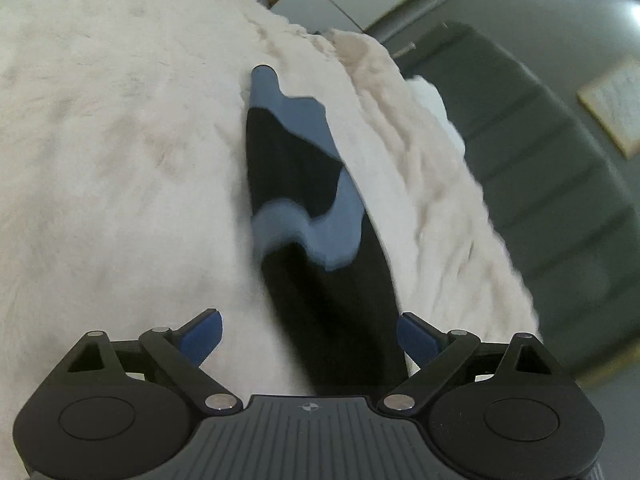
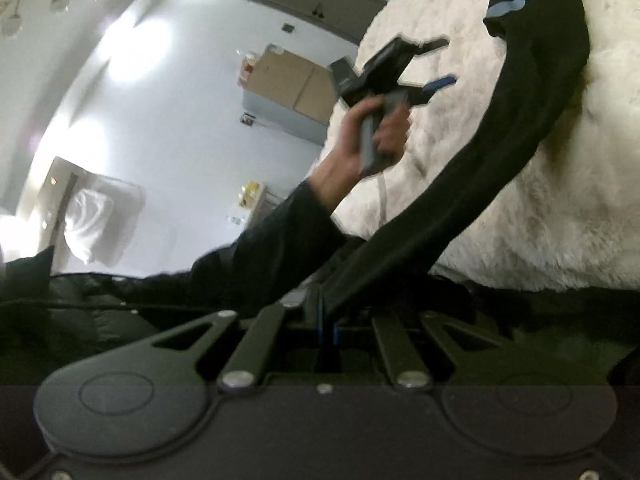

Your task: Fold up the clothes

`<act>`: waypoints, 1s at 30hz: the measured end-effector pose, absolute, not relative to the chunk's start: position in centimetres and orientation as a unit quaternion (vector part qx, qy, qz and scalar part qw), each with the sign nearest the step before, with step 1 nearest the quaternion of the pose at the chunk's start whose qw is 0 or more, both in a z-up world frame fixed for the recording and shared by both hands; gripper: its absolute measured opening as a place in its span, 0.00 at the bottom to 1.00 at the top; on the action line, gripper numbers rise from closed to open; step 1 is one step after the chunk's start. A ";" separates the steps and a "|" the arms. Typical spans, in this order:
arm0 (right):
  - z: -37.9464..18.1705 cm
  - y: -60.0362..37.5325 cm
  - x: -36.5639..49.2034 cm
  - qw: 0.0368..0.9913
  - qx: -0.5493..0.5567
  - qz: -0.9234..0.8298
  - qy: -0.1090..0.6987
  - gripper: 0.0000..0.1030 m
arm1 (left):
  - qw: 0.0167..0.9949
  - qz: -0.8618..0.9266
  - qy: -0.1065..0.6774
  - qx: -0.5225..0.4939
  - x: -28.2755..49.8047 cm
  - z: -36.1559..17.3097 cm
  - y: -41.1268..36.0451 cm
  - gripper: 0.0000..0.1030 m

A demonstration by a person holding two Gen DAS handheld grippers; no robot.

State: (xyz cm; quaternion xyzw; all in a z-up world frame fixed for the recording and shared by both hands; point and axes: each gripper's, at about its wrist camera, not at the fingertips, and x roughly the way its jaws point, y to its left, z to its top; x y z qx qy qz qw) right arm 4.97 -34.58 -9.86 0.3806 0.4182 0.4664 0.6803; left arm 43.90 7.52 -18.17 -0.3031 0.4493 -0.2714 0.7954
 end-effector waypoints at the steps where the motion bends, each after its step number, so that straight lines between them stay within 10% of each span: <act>1: -9.8 -34.3 5.4 0.679 0.387 0.467 0.413 0.03 | 0.795 -0.262 0.455 -0.305 45.3 -18.4 7.1 0.89; 22: -5.7 -37.2 12.0 0.683 0.410 0.471 0.380 0.04 | 0.784 -0.267 0.496 -0.261 73.3 -22.8 -2.6 0.87; 23: -5.8 -37.1 12.1 0.682 0.410 0.471 0.381 0.04 | 0.781 -0.275 0.496 -0.261 74.1 -22.8 -2.9 0.79; 25: -6.0 -37.4 13.0 0.679 0.410 0.470 0.388 0.04 | 0.783 -0.278 0.502 -0.240 75.2 -22.4 -3.6 0.06; 30: -5.6 -38.0 15.6 0.675 0.394 0.481 0.396 0.04 | 0.797 -0.297 0.464 -0.248 74.3 -19.7 -1.4 0.05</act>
